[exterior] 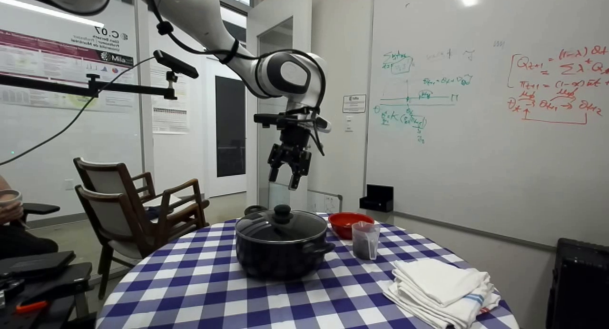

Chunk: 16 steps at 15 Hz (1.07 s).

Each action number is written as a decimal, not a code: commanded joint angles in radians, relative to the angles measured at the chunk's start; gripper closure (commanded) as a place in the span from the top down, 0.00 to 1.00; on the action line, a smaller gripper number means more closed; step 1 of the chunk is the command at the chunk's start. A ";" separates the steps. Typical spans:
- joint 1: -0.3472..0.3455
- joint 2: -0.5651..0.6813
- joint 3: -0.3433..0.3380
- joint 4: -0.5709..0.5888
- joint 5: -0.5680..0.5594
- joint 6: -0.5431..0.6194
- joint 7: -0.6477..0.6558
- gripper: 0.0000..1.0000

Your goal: Remove the glass lid from the black pot

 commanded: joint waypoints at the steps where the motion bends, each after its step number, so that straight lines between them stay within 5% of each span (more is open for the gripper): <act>1: 0.014 0.032 0.008 0.036 -0.008 -0.053 -0.017 1.00; 16: 0.020 0.035 0.013 0.004 -0.005 -0.050 -0.028 1.00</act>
